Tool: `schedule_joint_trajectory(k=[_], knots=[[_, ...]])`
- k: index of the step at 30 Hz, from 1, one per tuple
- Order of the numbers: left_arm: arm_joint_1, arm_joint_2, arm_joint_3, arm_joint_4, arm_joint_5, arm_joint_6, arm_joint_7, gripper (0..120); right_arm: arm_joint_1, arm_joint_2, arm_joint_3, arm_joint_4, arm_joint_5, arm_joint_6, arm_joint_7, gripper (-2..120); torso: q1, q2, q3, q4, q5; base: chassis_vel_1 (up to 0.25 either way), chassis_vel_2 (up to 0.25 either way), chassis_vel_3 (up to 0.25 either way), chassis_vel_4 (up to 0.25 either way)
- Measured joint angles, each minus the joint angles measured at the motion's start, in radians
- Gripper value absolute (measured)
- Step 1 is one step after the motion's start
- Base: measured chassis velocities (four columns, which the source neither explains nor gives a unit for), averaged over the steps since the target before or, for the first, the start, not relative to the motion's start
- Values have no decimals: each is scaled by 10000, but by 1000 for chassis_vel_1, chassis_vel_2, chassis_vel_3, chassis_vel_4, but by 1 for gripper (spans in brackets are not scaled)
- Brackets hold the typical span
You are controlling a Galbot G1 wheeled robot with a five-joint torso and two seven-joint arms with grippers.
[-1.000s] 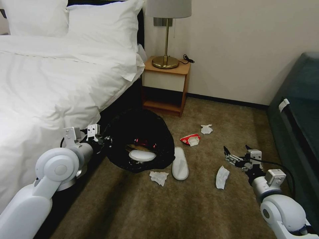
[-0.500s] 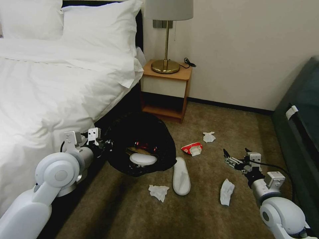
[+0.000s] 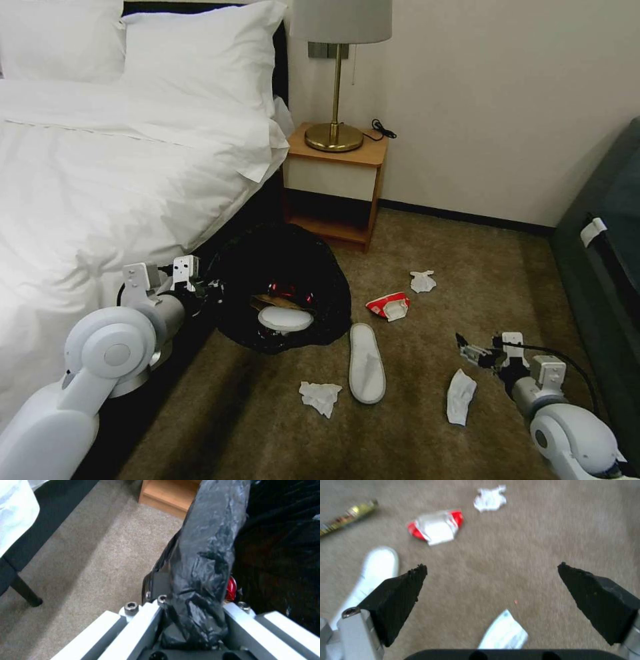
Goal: Pick up the trash bin, then pick up the garbage on the floor and place it into the trash bin.
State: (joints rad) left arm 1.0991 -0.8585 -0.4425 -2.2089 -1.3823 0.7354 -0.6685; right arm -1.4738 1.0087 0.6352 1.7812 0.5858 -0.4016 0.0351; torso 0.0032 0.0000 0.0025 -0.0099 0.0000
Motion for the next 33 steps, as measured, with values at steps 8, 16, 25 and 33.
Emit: schedule_joint_trajectory(k=[8, 16, 25, 33], knots=[[204, -113, -157, -124, 42, 0, 25, 0, 773, -101, -420, -1653, 158, -166, -270, 100, 0, 0, 0, 0, 2, 0, 0, 0, 0], [373, -247, -228, -173, 127, 0, 113, 0, 1442, -131, -556, -3251, 518, -232, -706, 100, 0, 0, 0, 0, 1, 0, 0, 0, 0], [330, -382, -151, -109, 244, 0, 237, 0, 1948, -244, -612, -4425, -46, -174, -2316, 100, 0, 0, 0, 1, 0, 0, 0, 0, 0], [406, -424, -159, -127, 294, 0, 271, 0, 2230, -363, -644, -5588, -991, 308, -4025, 100, 0, 0, 0, 0, 0, 0, 0, 0, 0]])
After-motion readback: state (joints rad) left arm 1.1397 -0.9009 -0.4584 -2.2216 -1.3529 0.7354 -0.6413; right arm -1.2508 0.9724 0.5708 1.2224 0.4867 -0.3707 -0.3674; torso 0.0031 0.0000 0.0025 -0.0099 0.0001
